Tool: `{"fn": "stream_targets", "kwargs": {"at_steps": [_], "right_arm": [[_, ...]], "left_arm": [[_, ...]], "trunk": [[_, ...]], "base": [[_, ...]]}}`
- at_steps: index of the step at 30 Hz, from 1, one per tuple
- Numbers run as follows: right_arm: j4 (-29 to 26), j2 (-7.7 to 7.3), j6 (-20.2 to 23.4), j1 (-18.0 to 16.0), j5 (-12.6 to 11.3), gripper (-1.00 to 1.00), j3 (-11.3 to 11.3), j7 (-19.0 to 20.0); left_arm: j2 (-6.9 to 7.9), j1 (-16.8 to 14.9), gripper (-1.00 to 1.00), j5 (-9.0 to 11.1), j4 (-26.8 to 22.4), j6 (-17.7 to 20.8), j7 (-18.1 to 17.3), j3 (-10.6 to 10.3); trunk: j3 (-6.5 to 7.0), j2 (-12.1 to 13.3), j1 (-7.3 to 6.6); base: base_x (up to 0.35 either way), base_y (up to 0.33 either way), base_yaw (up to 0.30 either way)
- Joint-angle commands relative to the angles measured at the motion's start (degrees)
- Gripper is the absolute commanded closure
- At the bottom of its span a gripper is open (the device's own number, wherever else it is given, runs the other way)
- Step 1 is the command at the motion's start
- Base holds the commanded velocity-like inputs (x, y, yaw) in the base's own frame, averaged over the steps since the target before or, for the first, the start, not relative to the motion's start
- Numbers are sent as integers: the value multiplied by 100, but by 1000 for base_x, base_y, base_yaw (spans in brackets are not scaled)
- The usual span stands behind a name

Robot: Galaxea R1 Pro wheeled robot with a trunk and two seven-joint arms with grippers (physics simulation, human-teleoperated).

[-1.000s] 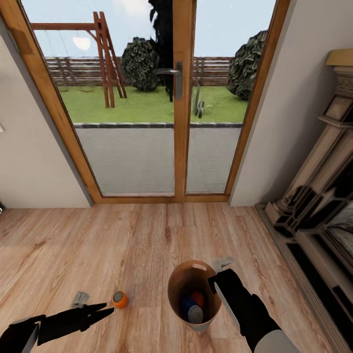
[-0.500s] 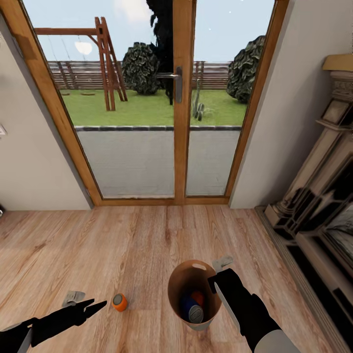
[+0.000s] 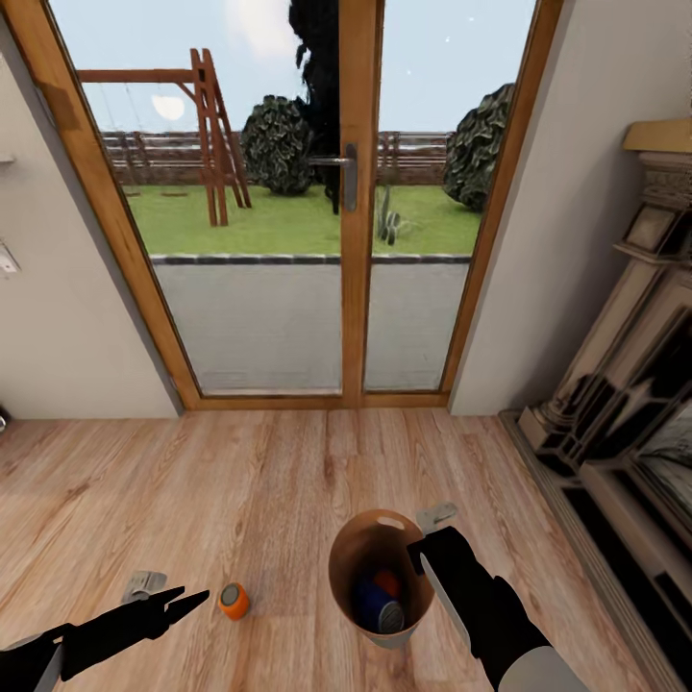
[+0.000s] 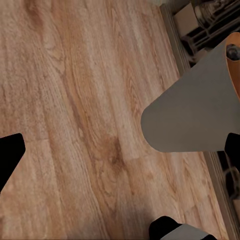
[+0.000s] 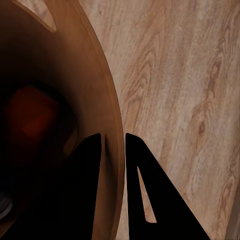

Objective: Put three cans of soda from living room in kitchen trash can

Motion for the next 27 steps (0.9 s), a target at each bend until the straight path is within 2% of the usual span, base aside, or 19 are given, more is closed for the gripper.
{"fn": "stream_targets", "kwargs": {"at_steps": [1, 27], "right_arm": [[-1, 1, -7, -1, -42, 100, -1, 27], [-1, 1, -9, -1, -42, 100, -1, 27]], "left_arm": [[0, 0, -100, 0, 0, 0, 1, 0], [0, 0, -100, 0, 1, 0, 4, -1]], "trunk": [[10, 0, 0], [256, 0, 0]], "base": [[0, 0, 0], [0, 0, 0]]}}
